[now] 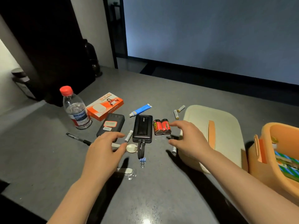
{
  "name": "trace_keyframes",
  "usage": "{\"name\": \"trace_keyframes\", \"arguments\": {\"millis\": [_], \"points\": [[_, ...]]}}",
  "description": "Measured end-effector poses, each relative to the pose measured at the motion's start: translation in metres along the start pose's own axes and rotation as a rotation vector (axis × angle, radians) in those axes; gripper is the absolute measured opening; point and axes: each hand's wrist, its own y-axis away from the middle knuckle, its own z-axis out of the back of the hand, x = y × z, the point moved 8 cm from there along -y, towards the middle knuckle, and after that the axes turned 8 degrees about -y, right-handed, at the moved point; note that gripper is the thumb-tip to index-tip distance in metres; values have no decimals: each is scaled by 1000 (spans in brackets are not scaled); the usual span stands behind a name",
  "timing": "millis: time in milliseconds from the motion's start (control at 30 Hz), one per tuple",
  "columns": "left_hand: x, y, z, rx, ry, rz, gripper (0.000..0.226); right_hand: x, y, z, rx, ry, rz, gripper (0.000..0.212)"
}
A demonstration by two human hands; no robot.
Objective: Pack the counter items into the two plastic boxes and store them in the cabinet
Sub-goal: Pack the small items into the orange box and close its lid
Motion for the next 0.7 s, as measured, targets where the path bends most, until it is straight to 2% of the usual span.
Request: {"name": "trace_keyframes", "arguments": {"millis": [133, 233, 333, 400, 500, 600, 700], "points": [[-6, -13, -15, 53, 10, -43, 24, 4, -52, -29, 136, 249, 49, 75], [-27, -23, -33, 104, 29, -137, 25, -4, -73, -49, 216, 334, 47, 67], [-49, -31, -57, 176, 34, -243, 26, -15, -77, -53, 224, 285, -17, 61], [-60, -34, -75, 220, 33, -293, 26, -20, -72, -44, 176, 264, -40, 64], [-80, -38, -101, 289, 11, -387, 30, -23, -52, -10, 15, 214, -54, 65], [-104, -39, -131, 401, -50, -520, 45, -24, -25, 31, -117, 176, -81, 66], [-119, -37, -156, 503, -97, -593, 60, -25, 7, 61, -160, 162, -129, 70]]}}
